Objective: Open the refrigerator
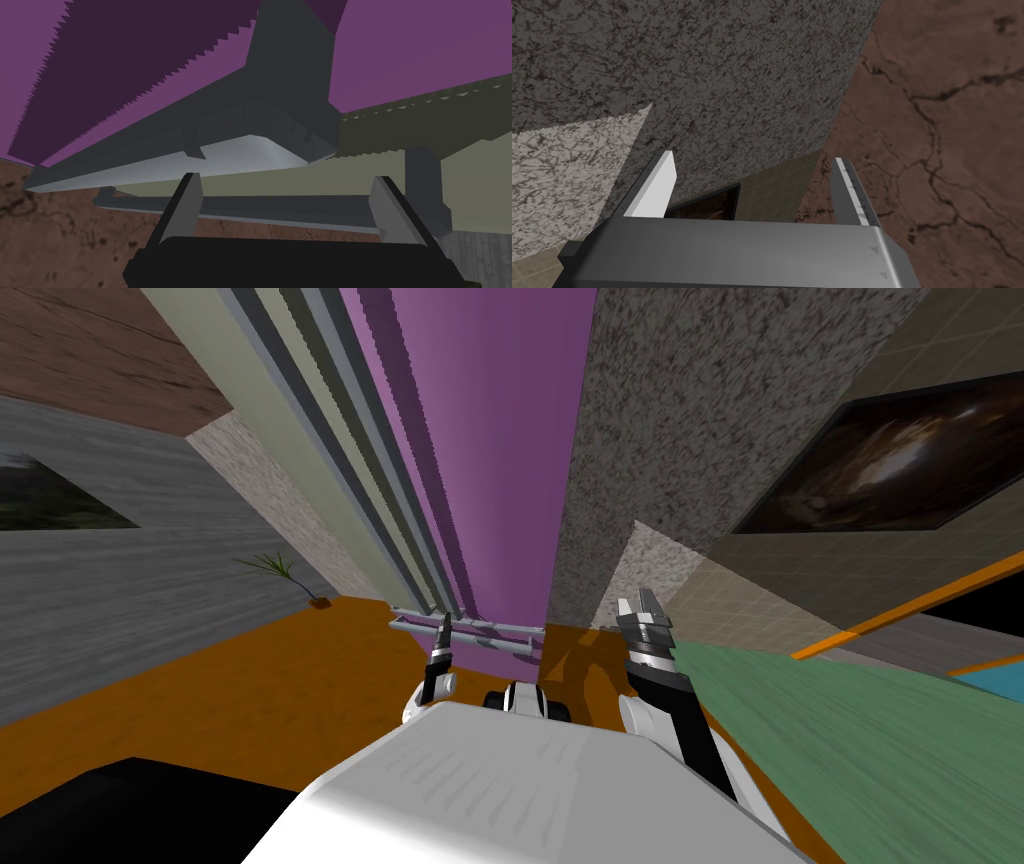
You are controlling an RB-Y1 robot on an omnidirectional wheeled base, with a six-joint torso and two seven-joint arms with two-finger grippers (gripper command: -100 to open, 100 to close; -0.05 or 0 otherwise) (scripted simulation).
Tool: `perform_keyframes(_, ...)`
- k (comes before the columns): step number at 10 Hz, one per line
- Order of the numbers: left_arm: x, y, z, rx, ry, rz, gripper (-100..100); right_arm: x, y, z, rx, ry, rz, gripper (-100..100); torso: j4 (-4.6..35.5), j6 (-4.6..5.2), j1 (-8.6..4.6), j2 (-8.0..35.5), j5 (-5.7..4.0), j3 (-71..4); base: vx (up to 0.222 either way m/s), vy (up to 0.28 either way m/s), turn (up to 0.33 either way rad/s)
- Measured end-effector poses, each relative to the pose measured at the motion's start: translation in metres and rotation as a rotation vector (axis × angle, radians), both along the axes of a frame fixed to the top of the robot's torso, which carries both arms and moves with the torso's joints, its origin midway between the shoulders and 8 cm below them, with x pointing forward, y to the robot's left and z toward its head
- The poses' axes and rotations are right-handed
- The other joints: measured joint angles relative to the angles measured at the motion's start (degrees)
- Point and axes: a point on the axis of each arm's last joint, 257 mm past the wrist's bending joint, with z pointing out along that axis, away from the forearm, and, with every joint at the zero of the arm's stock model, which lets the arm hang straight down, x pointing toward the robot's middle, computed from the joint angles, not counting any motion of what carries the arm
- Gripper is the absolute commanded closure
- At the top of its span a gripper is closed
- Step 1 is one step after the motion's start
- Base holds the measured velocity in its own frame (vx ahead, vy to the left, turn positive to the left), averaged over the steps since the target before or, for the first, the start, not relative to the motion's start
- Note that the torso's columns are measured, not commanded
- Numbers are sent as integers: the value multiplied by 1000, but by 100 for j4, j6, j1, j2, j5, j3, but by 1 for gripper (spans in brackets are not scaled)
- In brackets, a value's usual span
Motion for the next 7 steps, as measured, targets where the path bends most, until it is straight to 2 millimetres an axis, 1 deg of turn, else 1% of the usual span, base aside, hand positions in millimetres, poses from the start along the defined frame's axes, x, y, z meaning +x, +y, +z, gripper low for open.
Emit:
perform_keyframes(2,-4,5,-10,8,14,29,-100,0,0,0,0,0,0,0,-9,18,-16,-24,0,-14,43,-98,24)
perform_keyframes(4,-6,9,-16,12,24,48,-100,0,0,0,0,0,0,0,-6,36,-8,-29,1,-17,10,-46,-6)
perform_keyframes(5,-6,9,-20,13,28,53,-100,0,0,0,0,0,0,0,-6,33,-3,-33,4,-19,17,-48,-59)
perform_keyframes(7,-5,6,-26,12,41,57,-100,0,0,0,0,0,0,0,13,-11,12,4,-8,0,32,-49,-17)
